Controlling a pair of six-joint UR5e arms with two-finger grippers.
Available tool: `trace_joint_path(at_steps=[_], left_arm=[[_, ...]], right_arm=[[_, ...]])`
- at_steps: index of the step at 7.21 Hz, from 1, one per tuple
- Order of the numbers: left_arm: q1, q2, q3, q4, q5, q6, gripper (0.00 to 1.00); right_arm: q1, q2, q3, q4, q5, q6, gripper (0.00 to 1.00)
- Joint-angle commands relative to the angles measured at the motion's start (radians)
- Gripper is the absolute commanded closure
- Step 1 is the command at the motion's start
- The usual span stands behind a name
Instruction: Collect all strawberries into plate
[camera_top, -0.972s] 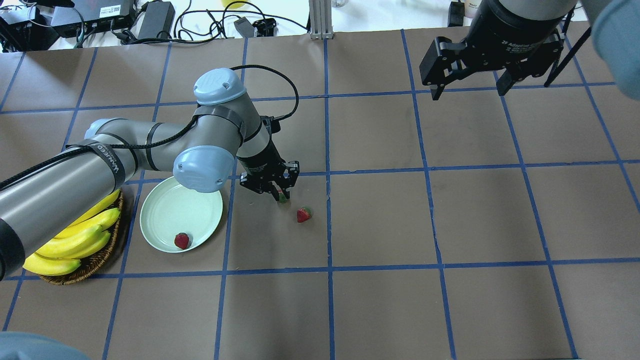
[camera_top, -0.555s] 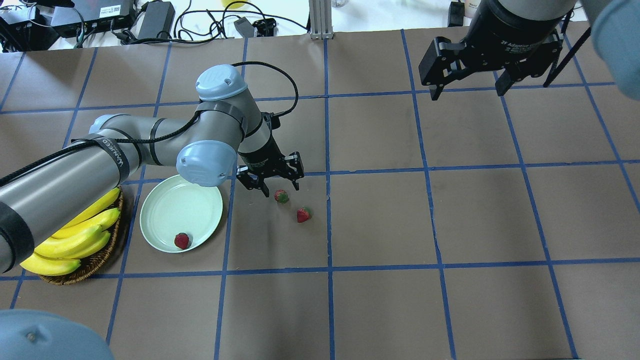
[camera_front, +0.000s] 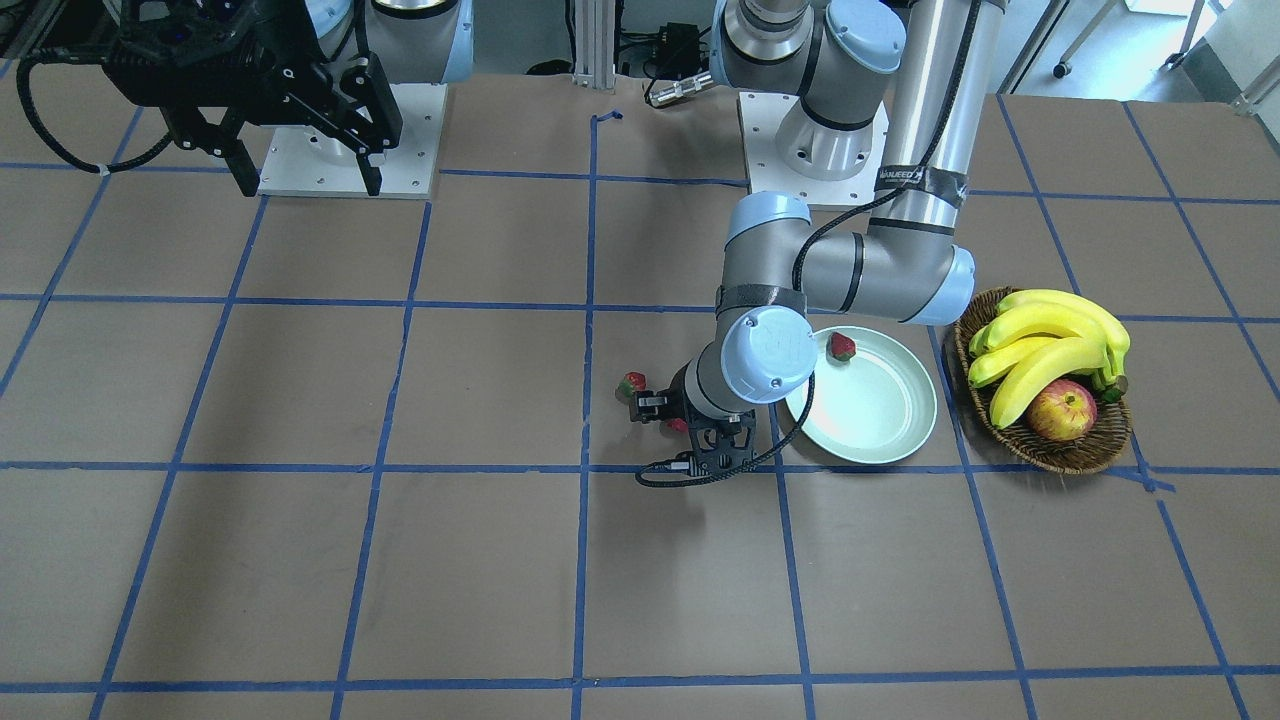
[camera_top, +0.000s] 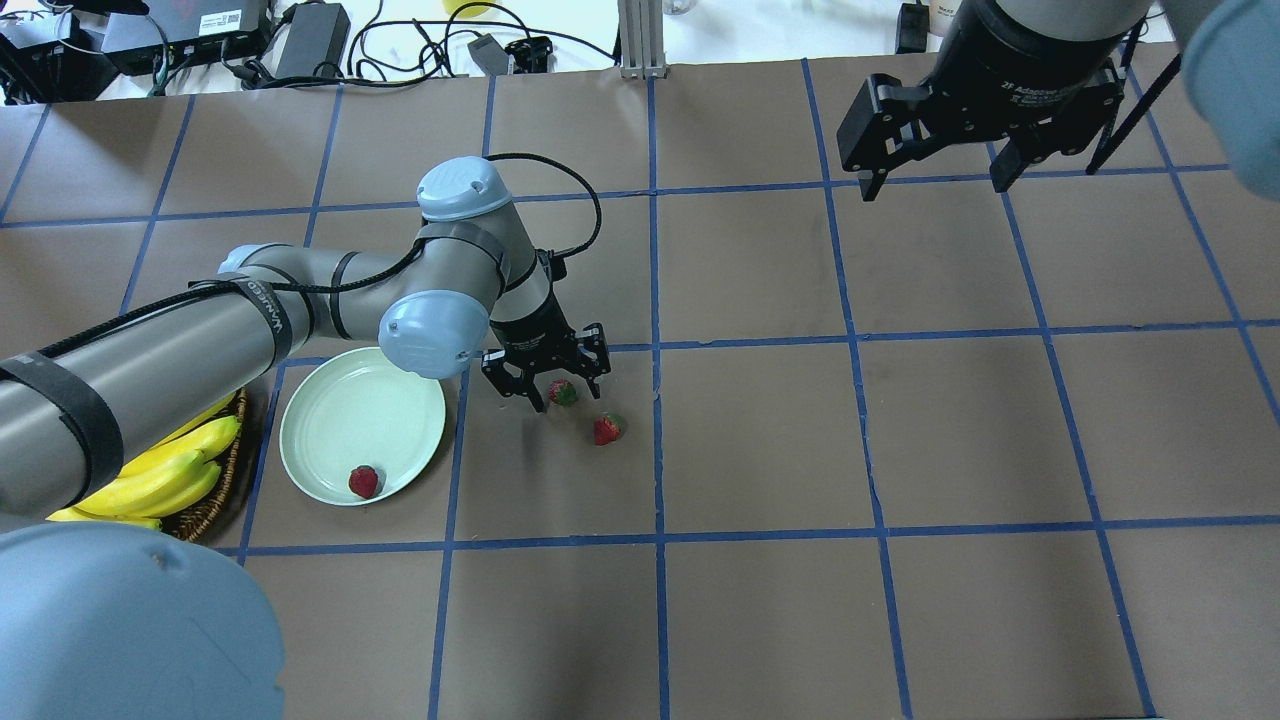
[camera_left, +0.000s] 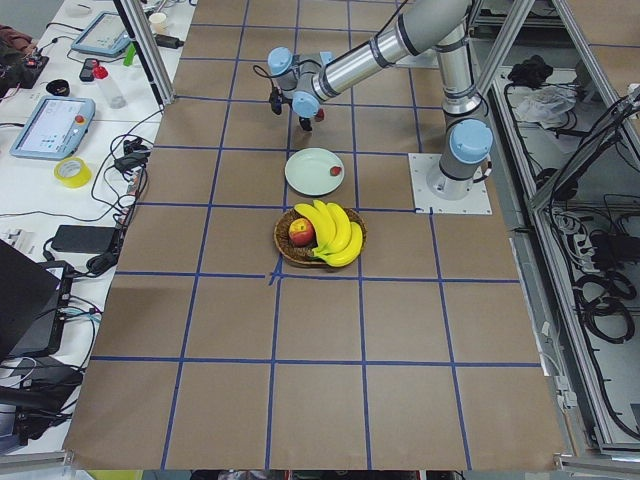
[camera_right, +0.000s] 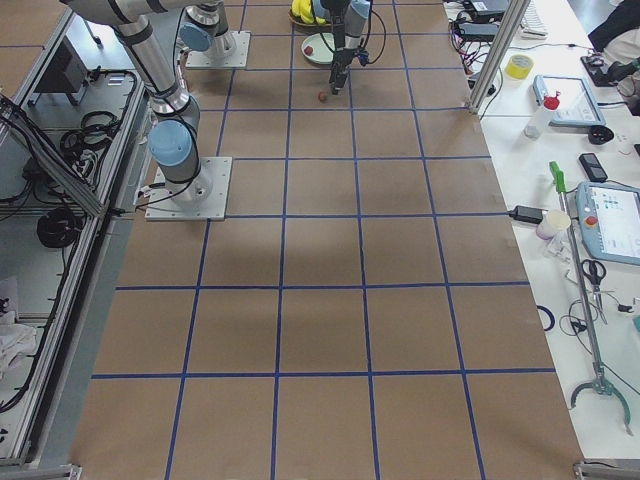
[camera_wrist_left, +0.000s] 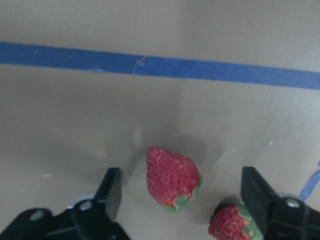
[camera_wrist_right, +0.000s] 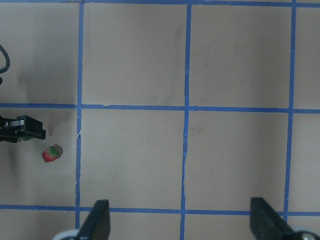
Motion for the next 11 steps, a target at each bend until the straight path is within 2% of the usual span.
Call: trace_joint_path(at_steps=[1,2,4,5,6,9,10,11], left_arm=[[0.0,0.011,0.0,-0.033,0.0,-0.014,0.46],[0.0,0.005,-0.003,-0.045,0.003,-0.016,0.58],[0.0,-0.006,0.005,-0.044,0.0,-0.016,0.57],[0.0,-0.005,0.011,-0.044,-0.01,-0.018,0.94],[0.0,0.0,0.012,-0.044,-0.01,-0.018,1.0],[0.004,0.018,0.028,-0.067,-0.007,-0.03,1.0],[0.004,0.02,0.029,-0.077,-0.007,-0.1,0.6],[0.004,0.02,0.031,-0.074,-0.002,-0.097,0.28]], right_arm=[[0.0,-0.001,0.0,0.0,0.001,0.0,0.0],[0.0,-0.001,0.0,0.0,0.002,0.0,0.0],[0.0,0.001,0.0,0.0,0.003,0.0,0.0],[0.0,0.001,0.0,0.0,0.003,0.002,0.0],[0.0,0.001,0.0,0.0,0.003,0.002,0.0],[0.0,0.0,0.0,0.0,0.003,0.002,0.0],[0.0,0.001,0.0,0.0,0.004,0.003,0.0],[0.002,0.001,0.0,0.0,0.004,0.003,0.0]])
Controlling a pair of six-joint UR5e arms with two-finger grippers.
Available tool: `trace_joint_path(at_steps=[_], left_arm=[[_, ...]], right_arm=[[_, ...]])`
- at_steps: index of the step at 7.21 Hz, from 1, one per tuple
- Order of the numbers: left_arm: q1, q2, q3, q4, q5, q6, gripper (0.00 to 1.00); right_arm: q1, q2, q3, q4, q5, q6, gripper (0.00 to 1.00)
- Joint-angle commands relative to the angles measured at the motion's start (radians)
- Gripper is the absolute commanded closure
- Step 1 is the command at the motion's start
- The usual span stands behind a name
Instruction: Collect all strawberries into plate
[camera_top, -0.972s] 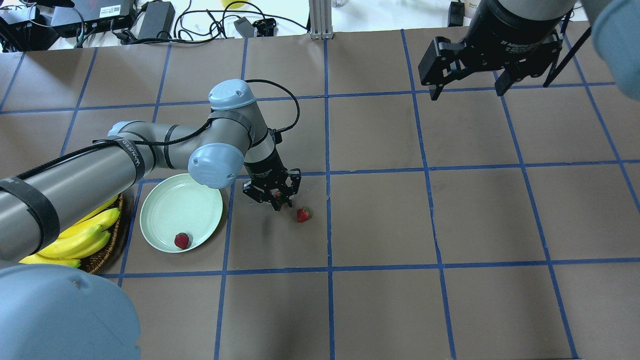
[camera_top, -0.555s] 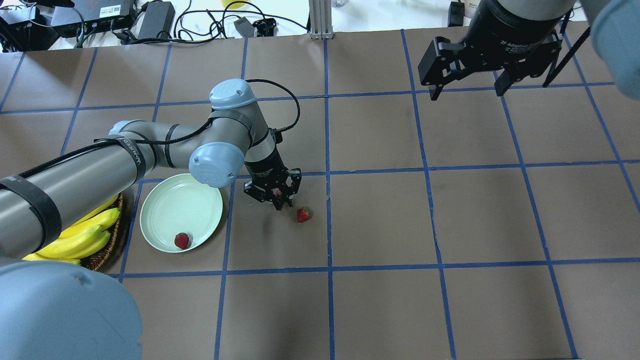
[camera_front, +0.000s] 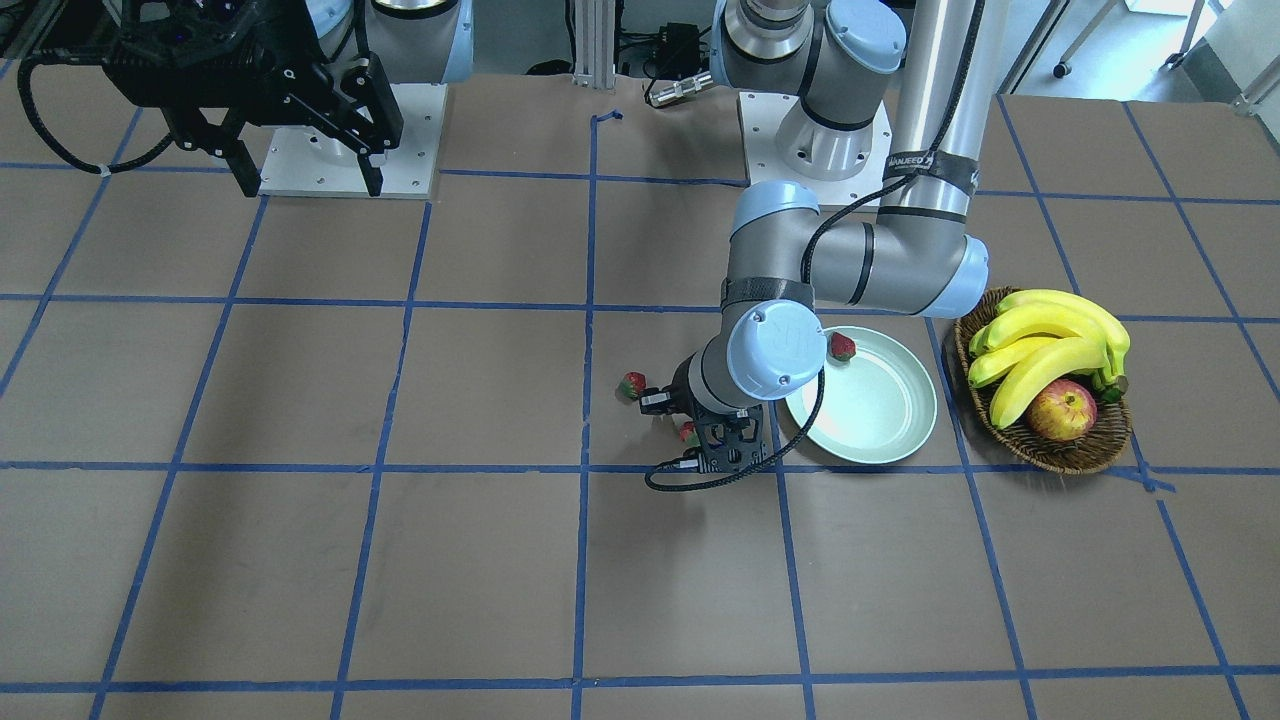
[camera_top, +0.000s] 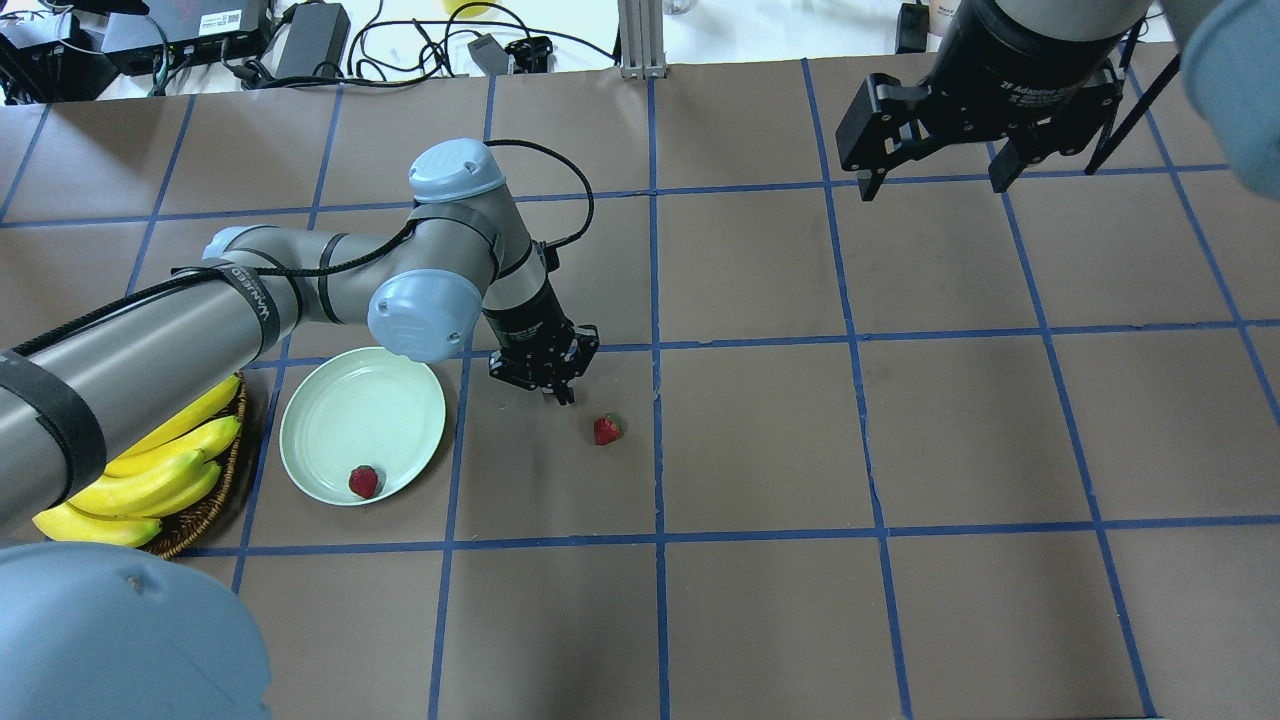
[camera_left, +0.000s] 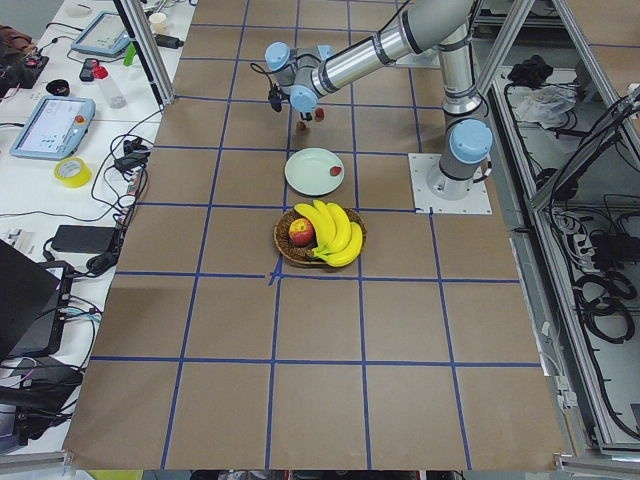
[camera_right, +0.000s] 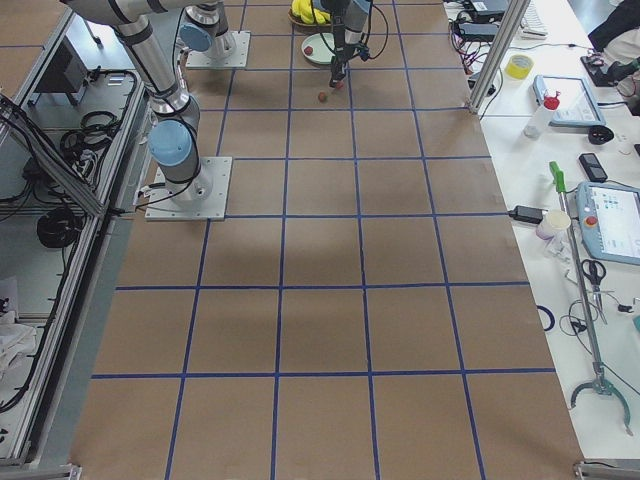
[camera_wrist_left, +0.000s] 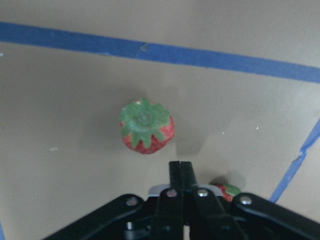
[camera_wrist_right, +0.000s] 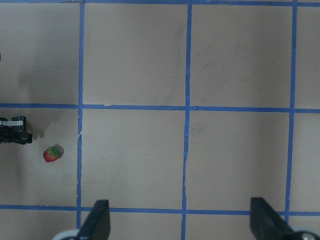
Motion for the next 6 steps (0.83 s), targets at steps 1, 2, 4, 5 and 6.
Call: trace_joint_path(at_steps=[1,2,4,5,6], left_arm=[[0.002,0.0,0.015,0.009,0.009,-0.008,0.16],[0.002,-0.011,0.046,0.011,0.025,-0.006,0.09],[0.002,-0.035,0.048,0.011,0.066,-0.005,0.09],[0.002,-0.039,0.042,0.009,0.066,-0.002,0.09],[0.002,-0.039,0.026,0.009,0.066,-0.001,0.1]], right_arm=[[0.0,0.0,0.0,0.0,-0.001,0.001,0.0],[0.001,0.0,0.0,0.0,-0.001,0.001,0.0],[0.0,0.0,0.0,0.0,-0.001,0.001,0.0],[0.0,-0.001,0.0,0.0,-0.001,0.001,0.0],[0.0,-0.001,0.0,0.0,-0.001,0.001,0.0]])
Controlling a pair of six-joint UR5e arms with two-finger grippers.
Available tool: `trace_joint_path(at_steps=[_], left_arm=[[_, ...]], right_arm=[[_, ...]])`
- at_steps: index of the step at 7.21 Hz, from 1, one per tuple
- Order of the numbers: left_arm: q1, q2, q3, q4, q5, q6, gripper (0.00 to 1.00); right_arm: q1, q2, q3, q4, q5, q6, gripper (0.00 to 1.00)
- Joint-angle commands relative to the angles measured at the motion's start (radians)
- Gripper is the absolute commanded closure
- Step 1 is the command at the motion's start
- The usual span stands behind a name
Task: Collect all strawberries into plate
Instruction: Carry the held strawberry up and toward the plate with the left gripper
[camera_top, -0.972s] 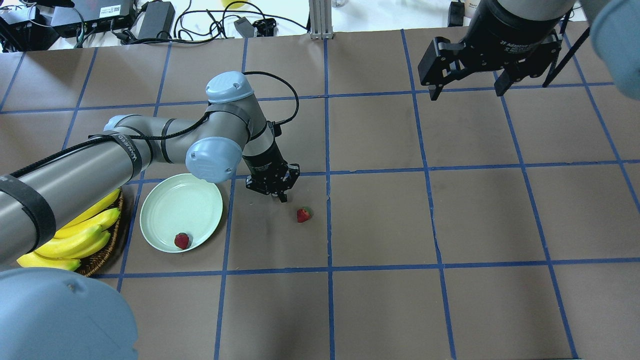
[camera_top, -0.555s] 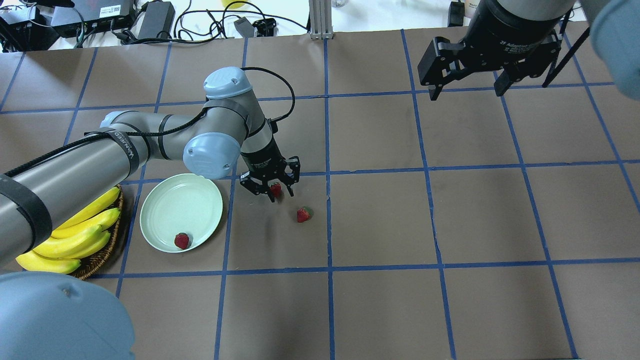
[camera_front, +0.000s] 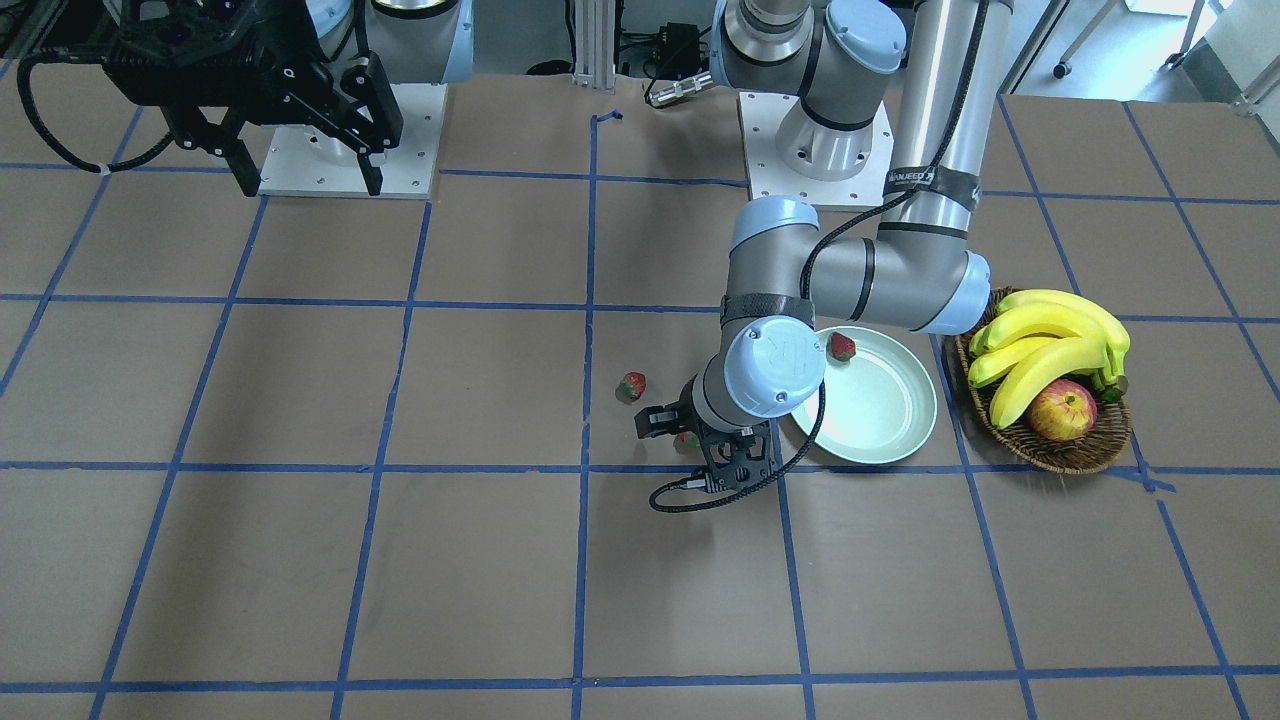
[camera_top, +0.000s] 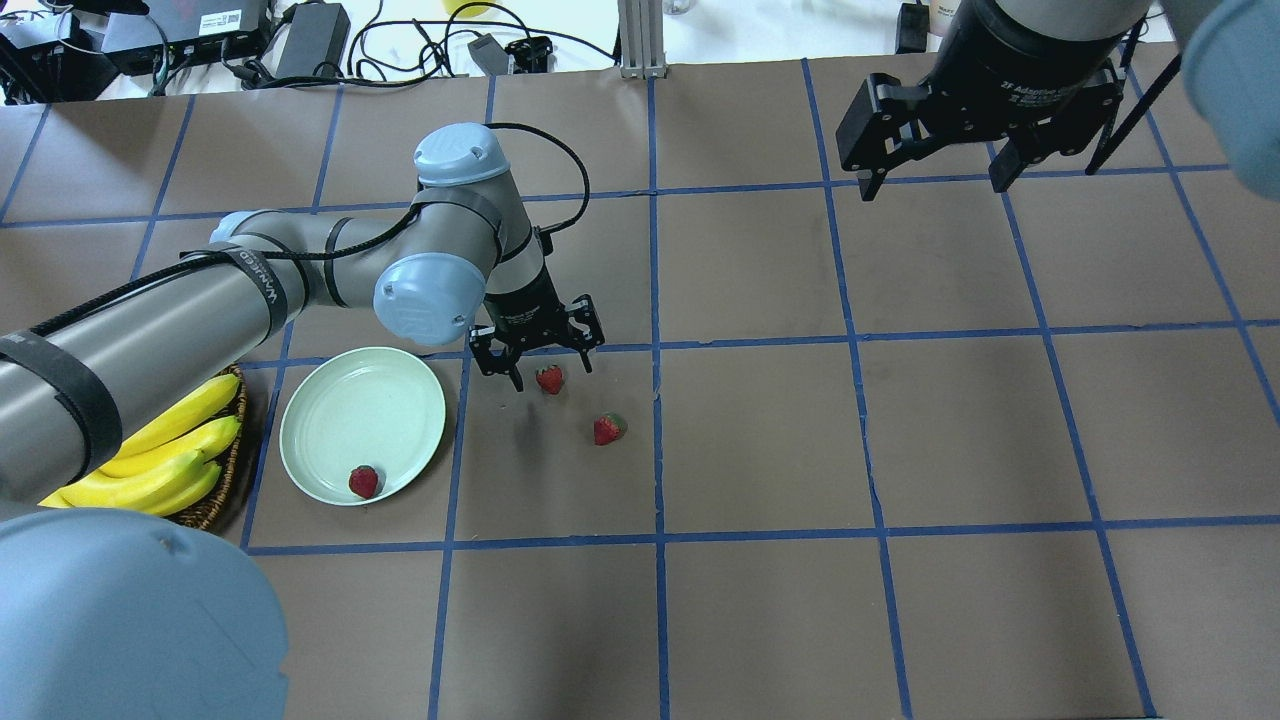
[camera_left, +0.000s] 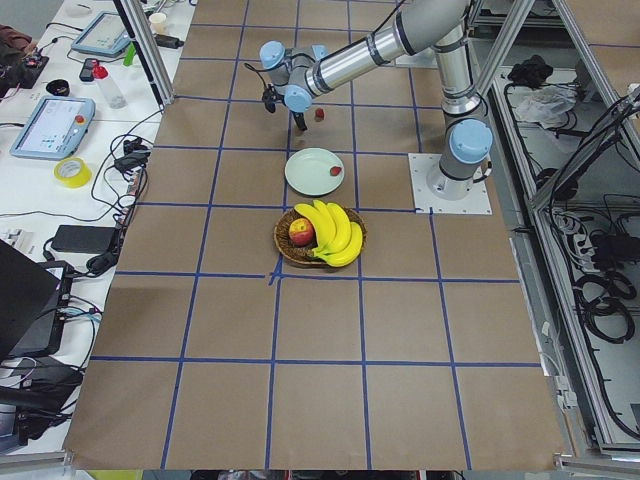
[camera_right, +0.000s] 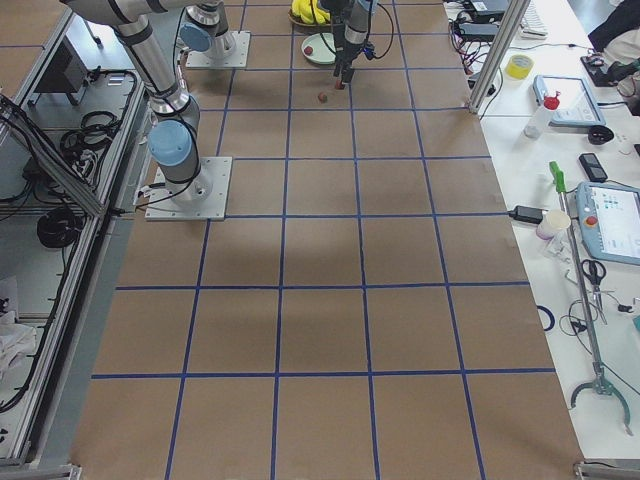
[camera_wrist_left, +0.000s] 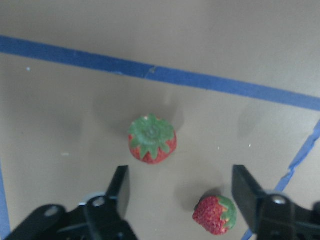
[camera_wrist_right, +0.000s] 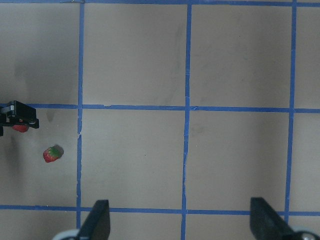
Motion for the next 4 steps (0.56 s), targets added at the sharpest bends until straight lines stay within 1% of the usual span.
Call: trace_joint_path(at_steps=[1,2,3,4], left_arm=[[0.0,-0.004,-0.017,-0.001,0.003,0.0,0.19],[0.0,-0.009,-0.017,-0.001,0.002,0.0,0.26],[0.0,-0.009,-0.017,-0.002,-0.001,0.0,0.4],[0.0,-0.011,-0.017,-0.002,0.0,-0.003,0.41]], right_arm=[[0.001,0.0,0.002,0.0,0.0,0.0,0.0],[0.001,0.0,0.002,0.0,0.002,0.002,0.0],[0.001,0.0,0.002,0.0,0.002,0.002,0.0],[0.001,0.0,0.002,0.0,0.0,0.0,0.0]])
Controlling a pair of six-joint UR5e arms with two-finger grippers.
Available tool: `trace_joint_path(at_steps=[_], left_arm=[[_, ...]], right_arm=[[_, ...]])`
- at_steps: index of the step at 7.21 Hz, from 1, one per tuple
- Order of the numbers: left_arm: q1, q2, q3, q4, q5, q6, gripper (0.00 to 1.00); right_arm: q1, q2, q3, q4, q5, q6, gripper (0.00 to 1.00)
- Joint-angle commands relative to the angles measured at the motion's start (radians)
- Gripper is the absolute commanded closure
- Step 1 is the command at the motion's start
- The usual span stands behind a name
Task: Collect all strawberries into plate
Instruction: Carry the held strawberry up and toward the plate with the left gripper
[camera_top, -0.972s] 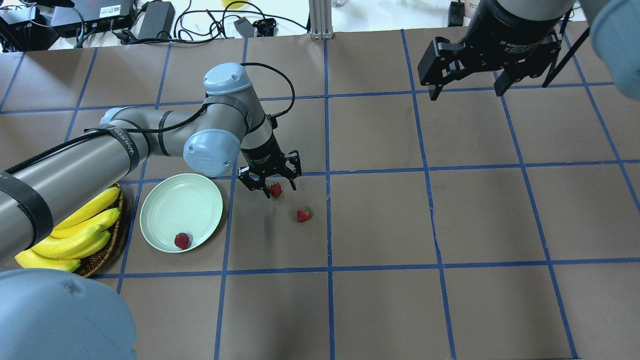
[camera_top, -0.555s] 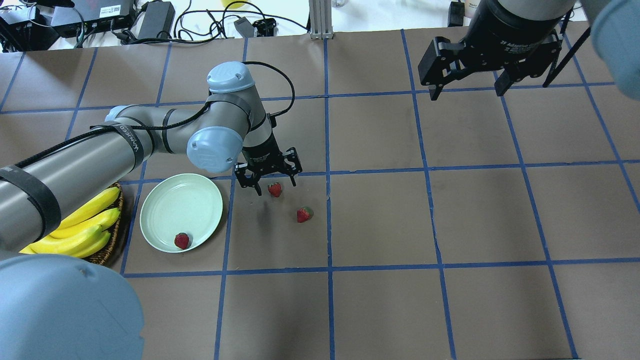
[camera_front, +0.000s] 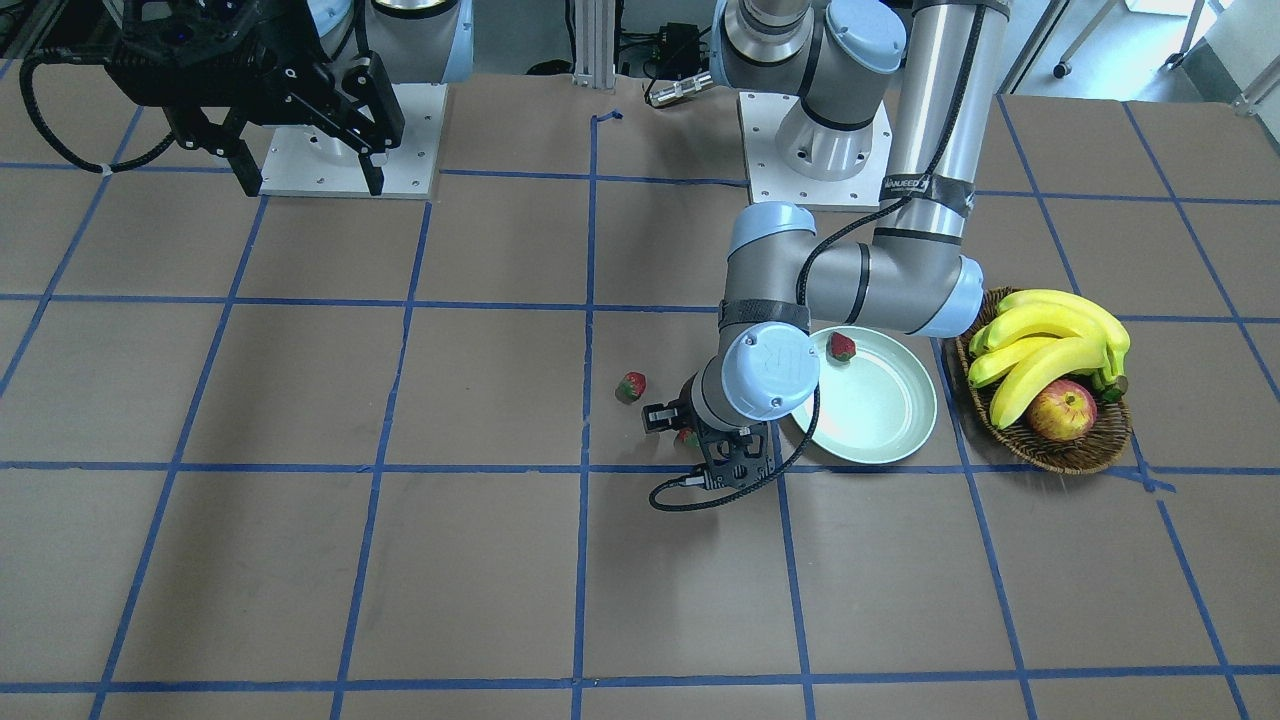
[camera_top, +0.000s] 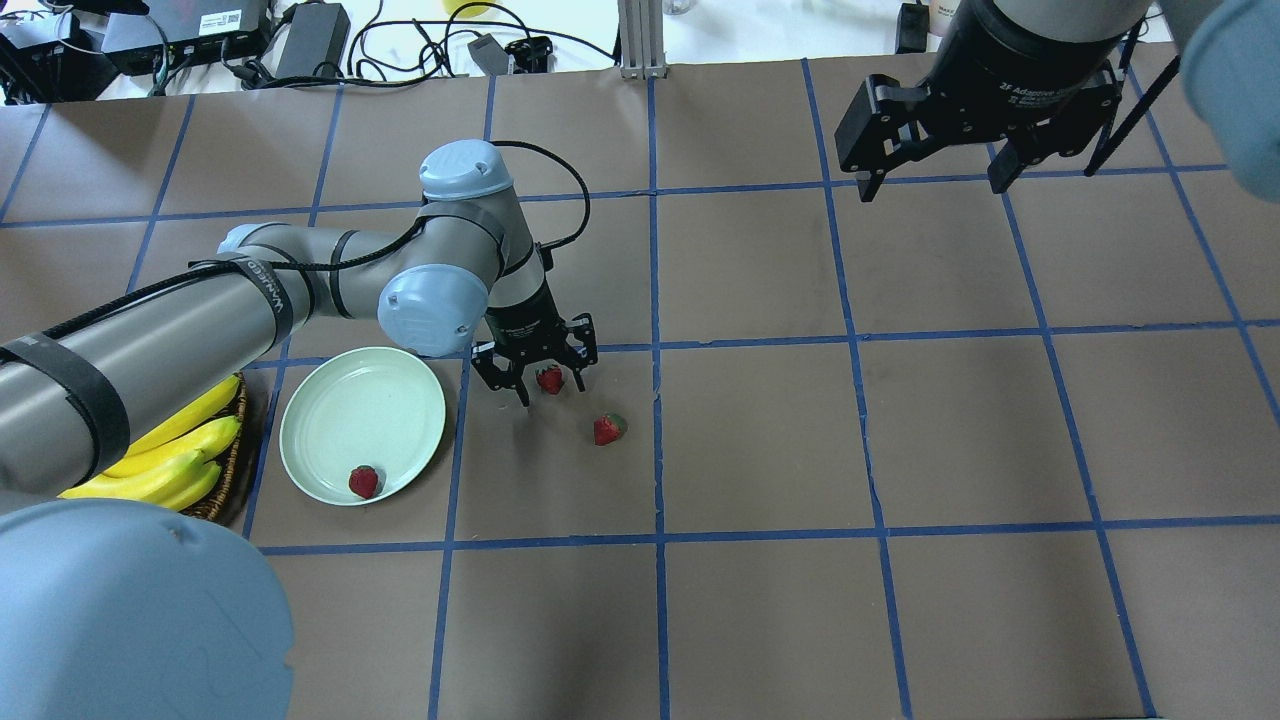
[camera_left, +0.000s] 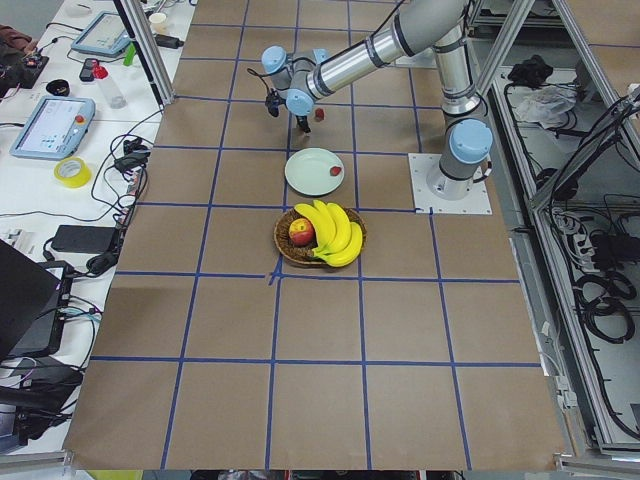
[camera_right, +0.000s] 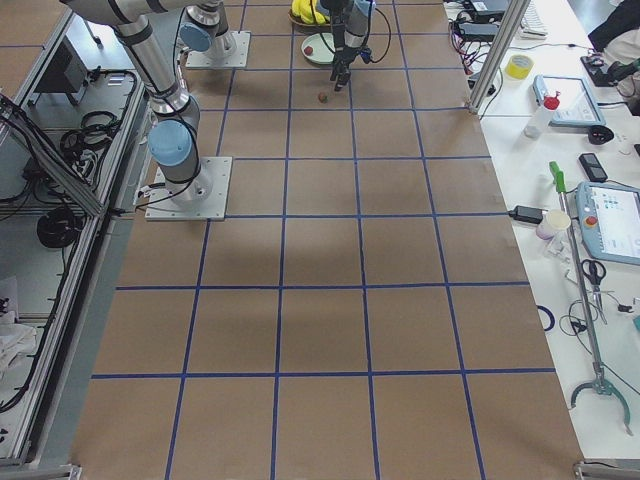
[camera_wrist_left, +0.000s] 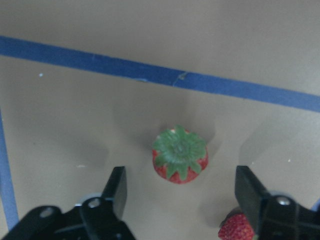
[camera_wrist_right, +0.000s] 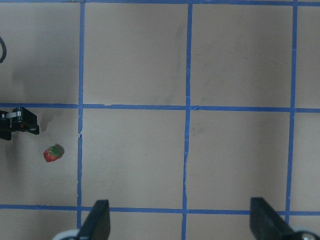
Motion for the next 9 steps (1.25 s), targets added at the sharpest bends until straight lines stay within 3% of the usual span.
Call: trace_joint_path(at_steps=[1,3,4,5,6,9], left_arm=[[0.0,-0.003,0.001,-0.001,0.001,-0.005,0.4],[0.0,-0.019,0.004,0.001,0.001,-0.007,0.41],[0.0,-0.019,0.01,0.001,0.0,-0.007,0.56],[0.0,-0.017,0.012,0.001,-0.009,-0.008,0.96],[0.0,-0.017,0.012,0.001,-0.015,-0.008,1.0],[0.0,-0.006,0.013,0.001,-0.015,-0.005,1.0]], right_arm=[[0.0,0.0,0.0,0.0,-0.001,-0.003,0.0],[0.0,0.0,-0.001,0.0,-0.001,-0.003,0.0],[0.0,0.0,0.0,0.0,-0.001,-0.003,0.0],[0.0,0.0,-0.001,0.0,-0.003,-0.003,0.0],[-0.001,0.0,0.0,0.0,-0.003,-0.003,0.0],[-0.001,0.0,-0.001,0.0,-0.001,-0.004,0.0]])
